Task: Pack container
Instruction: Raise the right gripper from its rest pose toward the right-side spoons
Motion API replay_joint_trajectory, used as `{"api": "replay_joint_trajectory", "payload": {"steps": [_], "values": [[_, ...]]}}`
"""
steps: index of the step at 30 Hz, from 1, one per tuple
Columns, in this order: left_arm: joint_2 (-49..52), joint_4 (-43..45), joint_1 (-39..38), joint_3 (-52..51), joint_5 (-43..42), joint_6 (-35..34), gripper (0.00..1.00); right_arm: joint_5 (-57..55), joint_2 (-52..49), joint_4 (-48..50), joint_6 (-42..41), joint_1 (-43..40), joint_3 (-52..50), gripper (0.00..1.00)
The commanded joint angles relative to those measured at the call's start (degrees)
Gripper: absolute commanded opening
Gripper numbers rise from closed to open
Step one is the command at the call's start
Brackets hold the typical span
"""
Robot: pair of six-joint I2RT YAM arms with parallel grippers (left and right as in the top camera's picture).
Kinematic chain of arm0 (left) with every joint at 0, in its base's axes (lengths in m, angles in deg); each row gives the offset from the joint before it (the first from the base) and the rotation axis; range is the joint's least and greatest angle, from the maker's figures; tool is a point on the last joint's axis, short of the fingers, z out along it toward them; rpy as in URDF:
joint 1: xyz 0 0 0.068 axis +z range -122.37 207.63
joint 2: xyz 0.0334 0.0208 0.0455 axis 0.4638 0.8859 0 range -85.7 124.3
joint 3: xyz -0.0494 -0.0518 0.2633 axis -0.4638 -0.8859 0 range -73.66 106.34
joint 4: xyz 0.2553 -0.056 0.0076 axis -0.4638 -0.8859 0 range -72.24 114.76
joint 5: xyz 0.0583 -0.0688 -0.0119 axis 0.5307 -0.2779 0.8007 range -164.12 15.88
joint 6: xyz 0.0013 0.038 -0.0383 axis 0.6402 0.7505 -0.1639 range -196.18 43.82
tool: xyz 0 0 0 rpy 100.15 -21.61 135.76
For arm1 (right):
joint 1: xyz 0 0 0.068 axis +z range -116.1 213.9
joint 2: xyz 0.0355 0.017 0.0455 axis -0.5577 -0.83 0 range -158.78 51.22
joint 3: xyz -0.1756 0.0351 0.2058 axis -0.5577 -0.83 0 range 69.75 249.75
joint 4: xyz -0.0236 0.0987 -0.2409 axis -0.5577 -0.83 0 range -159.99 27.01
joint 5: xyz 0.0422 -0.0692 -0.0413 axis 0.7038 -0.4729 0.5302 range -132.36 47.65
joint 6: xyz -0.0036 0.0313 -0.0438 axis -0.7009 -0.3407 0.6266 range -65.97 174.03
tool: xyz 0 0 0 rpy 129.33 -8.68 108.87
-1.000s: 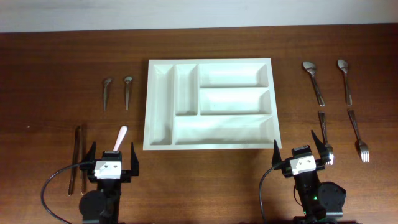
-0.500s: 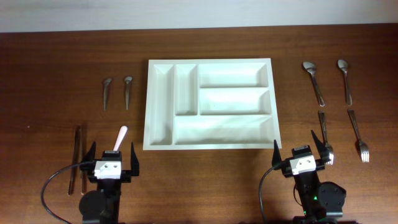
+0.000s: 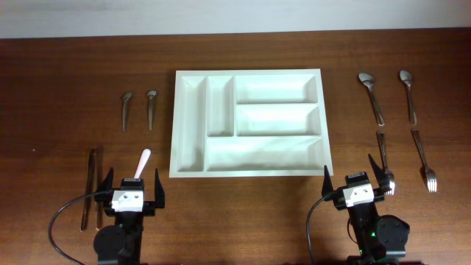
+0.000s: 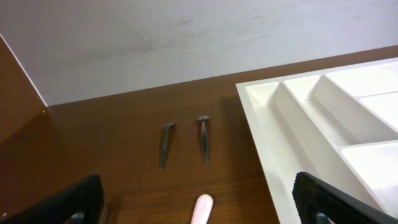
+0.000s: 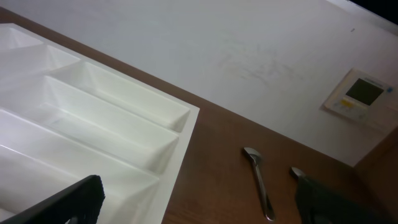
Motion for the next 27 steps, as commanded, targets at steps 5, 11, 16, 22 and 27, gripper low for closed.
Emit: {"api": "replay_joint_trajectory", "payload": {"steps": [5,11,16,22,27], "values": [[-0.55,0.15,0.28,-0.44,-0.66,-0.50,0.99,0.48,0.37,-0.26,-0.76,-0.39,-0.37,0.99],[-0.55,0.15,0.28,-0.44,-0.63,-0.50,0.99,0.55,0.33,-0.28,-9.09,-0.39,-0.37,0.98],[-0.55,0.15,0.28,-0.44,-0.63,-0.50,0.99,0.90,-0.26,-0.09,-22.97,-0.39,-0.02,0.99],[-0.55,0.15,0.28,-0.44,-0.63,-0.50,0.99,1.46,-1.57,-0.44,-22.23,-0.42,8.79,0.99],[-0.55,0.15,0.28,-0.44,-0.63,-0.50,0.99,-3.37,-13.00,-5.03,-22.32,-0.46,20.90,0.99]]}}
